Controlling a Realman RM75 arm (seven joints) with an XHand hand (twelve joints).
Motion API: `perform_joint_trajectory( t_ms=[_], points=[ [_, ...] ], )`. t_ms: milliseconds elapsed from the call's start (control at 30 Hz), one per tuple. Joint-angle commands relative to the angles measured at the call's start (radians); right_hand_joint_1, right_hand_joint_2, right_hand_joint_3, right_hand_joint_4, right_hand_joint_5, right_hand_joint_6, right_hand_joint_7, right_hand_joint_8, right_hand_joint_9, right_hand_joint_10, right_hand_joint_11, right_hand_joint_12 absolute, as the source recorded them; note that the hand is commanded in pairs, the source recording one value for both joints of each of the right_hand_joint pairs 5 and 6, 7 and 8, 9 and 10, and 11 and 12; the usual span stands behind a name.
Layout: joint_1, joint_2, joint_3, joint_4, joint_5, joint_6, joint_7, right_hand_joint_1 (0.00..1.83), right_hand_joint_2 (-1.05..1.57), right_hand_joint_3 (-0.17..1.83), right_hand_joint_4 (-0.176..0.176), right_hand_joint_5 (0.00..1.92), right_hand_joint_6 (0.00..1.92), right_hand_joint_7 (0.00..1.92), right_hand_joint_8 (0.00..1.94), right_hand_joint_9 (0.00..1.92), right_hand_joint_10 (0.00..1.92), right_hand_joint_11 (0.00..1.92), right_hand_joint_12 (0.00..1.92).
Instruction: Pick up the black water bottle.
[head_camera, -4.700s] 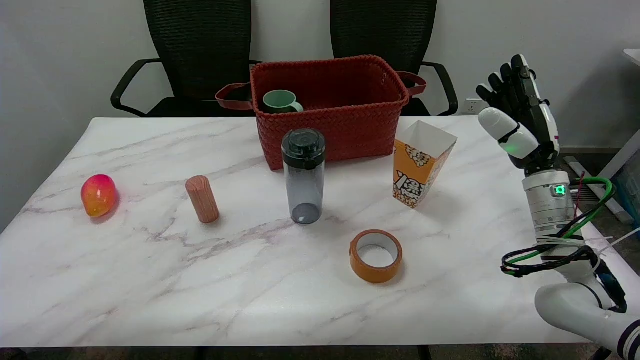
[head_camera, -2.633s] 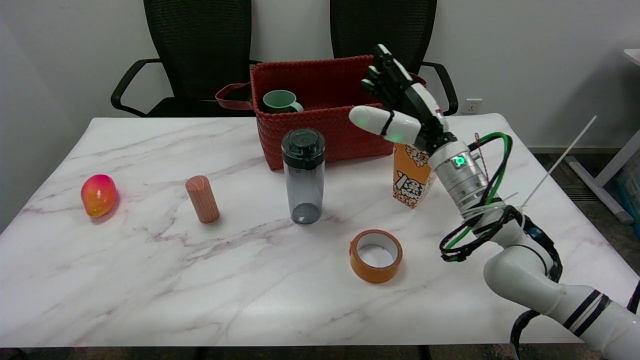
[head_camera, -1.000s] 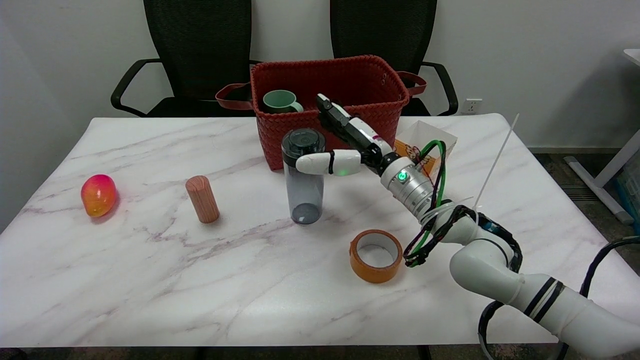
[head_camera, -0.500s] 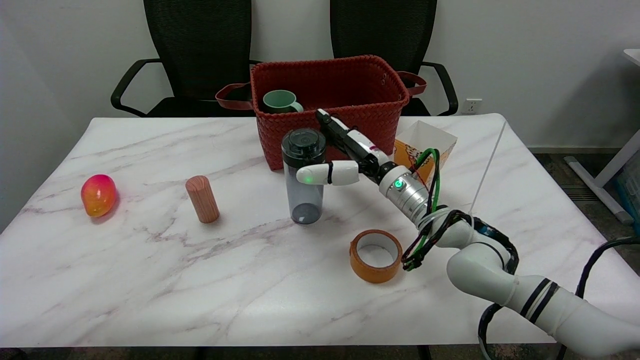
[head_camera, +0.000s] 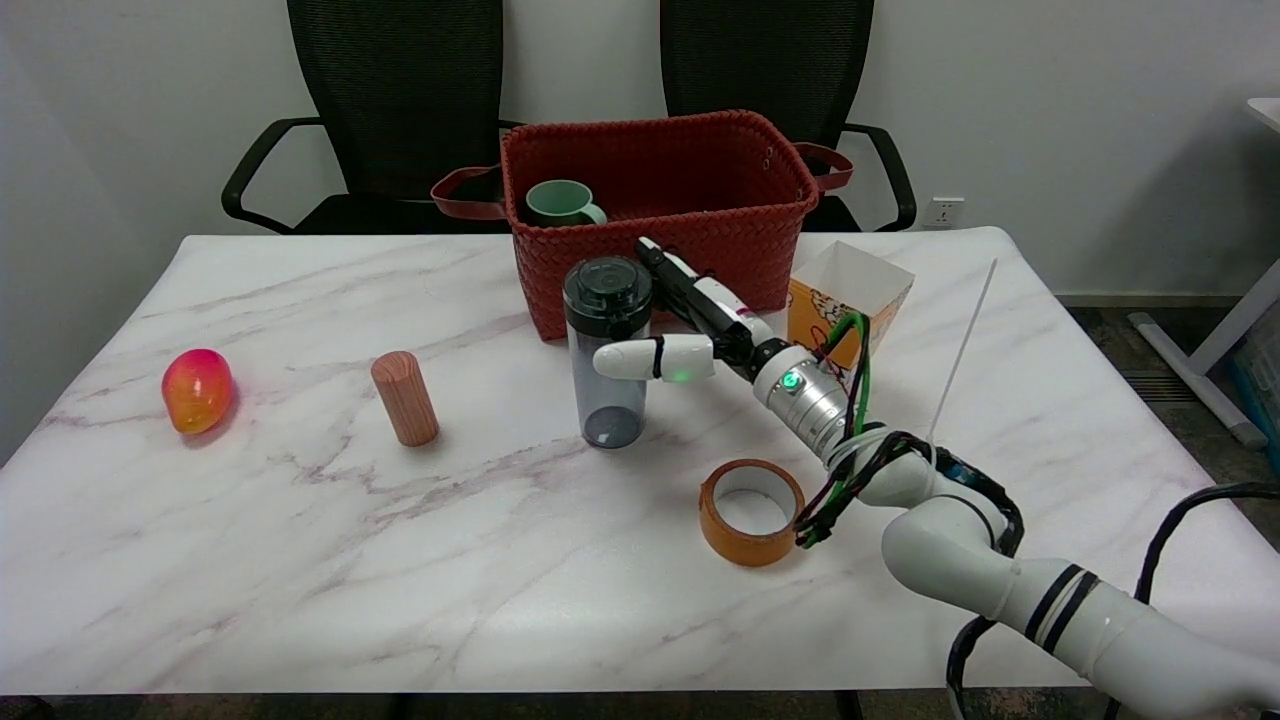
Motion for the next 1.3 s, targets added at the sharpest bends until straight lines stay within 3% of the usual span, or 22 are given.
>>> perform_joint_trajectory(
  t_ms=[33, 1300],
  points=[
    [0.007, -0.058, -0.003, -0.073, 0.003, 0.029, -0.001, 0.81, 0.50, -0.17, 0.000, 0.00, 0.00, 0.00, 0.00, 0.12, 0.12, 0.19, 0.19],
    [0.011, -0.138, -0.039, -0.105, 0.005, 0.051, 0.006, 0.78, 0.53, -0.17, 0.000, 0.00, 0.00, 0.01, 0.01, 0.14, 0.14, 0.21, 0.21]
  ],
)
